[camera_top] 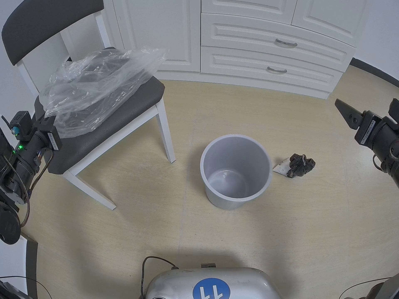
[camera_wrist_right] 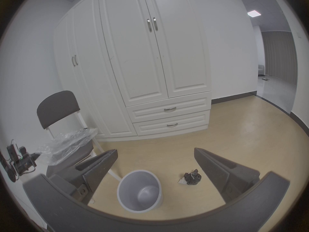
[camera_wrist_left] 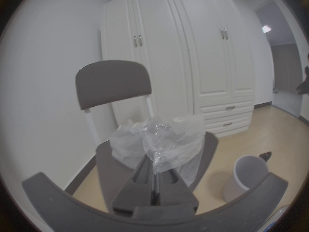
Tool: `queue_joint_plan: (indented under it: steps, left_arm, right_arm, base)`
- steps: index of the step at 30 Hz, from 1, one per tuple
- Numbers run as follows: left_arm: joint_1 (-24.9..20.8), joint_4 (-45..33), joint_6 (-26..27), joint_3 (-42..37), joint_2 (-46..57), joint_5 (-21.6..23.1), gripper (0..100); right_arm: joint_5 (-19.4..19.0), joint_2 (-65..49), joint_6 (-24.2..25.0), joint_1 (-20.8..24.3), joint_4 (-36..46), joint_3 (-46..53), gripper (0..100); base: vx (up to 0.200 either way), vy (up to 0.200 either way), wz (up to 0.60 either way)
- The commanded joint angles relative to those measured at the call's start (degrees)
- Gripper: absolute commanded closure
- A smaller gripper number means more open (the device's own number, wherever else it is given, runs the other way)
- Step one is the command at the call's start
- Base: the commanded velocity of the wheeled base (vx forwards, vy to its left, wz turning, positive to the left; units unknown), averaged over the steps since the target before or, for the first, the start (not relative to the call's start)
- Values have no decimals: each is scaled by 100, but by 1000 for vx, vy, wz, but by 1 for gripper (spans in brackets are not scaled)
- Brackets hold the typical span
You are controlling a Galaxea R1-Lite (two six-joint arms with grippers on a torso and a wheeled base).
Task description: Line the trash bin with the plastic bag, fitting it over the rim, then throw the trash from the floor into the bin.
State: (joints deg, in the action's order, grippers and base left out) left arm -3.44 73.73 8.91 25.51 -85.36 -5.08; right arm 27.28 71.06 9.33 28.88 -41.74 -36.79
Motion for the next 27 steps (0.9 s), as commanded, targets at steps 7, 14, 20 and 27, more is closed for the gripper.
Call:
queue_joint_plan:
  steps: [7, 14, 20, 27]
  left_arm:
    - [-1317, 704, -74, -398, 538, 122, 100]
    - [-1871, 713, -56, -310, 617, -19, 100]
    - [-1977, 731, -74, -328, 661, 7, 100]
    - [-2952, 722, -56, -495, 889, -37, 100]
  right_arm:
    - [-92, 822, -739, 118, -1328, 708, 0]
    - [-197, 1674, -968, 593, -2470, 1095, 0]
    - [-171, 2272, -950, 839, -3094, 1165, 0]
    - [-135, 2316, -924, 1137, -3560, 1262, 0]
  base:
    - [0, 0, 0]
    - [0, 0, 0]
    - [0, 0, 0]
    - [0, 0, 0]
